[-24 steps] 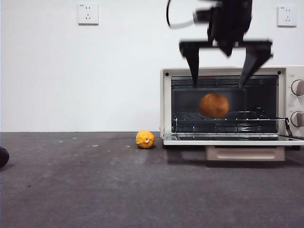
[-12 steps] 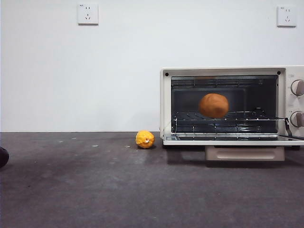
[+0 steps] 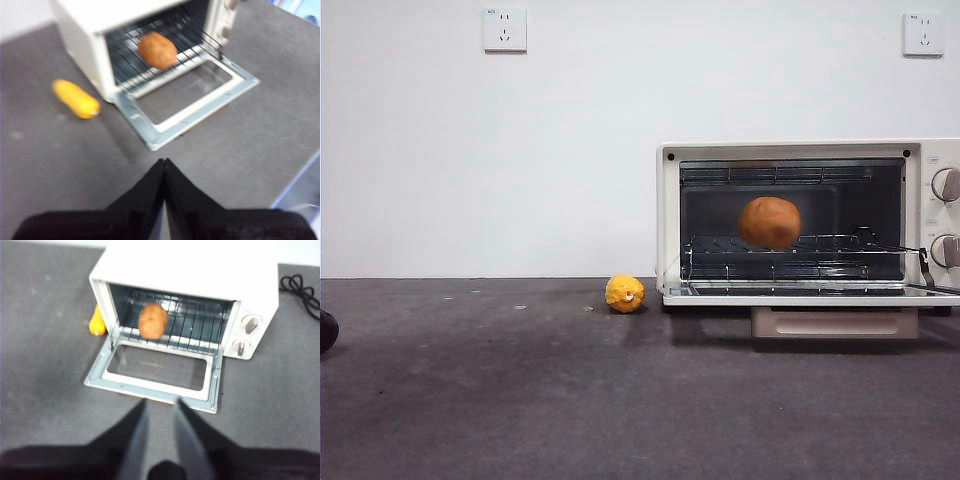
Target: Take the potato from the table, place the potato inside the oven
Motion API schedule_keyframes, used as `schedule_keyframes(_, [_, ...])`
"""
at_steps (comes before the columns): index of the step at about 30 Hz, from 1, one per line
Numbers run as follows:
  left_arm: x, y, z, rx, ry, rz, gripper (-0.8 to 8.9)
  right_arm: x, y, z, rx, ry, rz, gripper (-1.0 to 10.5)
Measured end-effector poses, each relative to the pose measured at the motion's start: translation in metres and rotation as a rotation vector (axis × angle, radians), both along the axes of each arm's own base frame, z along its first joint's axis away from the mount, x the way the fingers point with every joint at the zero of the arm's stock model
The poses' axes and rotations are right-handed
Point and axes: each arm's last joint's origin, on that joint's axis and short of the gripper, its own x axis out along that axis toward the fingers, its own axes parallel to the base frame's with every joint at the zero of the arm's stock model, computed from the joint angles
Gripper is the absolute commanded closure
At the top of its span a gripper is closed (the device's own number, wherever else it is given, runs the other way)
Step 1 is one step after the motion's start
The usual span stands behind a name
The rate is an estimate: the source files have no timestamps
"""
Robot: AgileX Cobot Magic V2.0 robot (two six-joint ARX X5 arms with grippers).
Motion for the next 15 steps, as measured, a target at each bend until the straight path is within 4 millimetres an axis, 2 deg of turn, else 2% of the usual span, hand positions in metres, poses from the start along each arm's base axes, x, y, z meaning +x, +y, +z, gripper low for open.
schedule_keyframes(5, [0.058,-0.011,-0.022,-0.146,0.177,-0.078,8.21,-0.026,-0.027,0.002,0.068,-0.066,0.0,8.9])
schedule_keyframes(7, [0.084,-0.012,-0.035,-0.214,0.263,-0.1,8.21,-0.033,-0.034,0.002,0.087,-0.085,0.0,9.6])
schedule_keyframes(11, [0.131,-0.011,-0.071,-0.307,0.449,-0.098,8.21,-0.041,-0.043,0.002,0.097,-0.112,0.008,9.6])
schedule_keyframes(15, [0.165,-0.009,-0.115,-0.324,0.627,-0.04,8.21,-0.043,-0.045,0.002,0.09,-0.121,0.015,9.6])
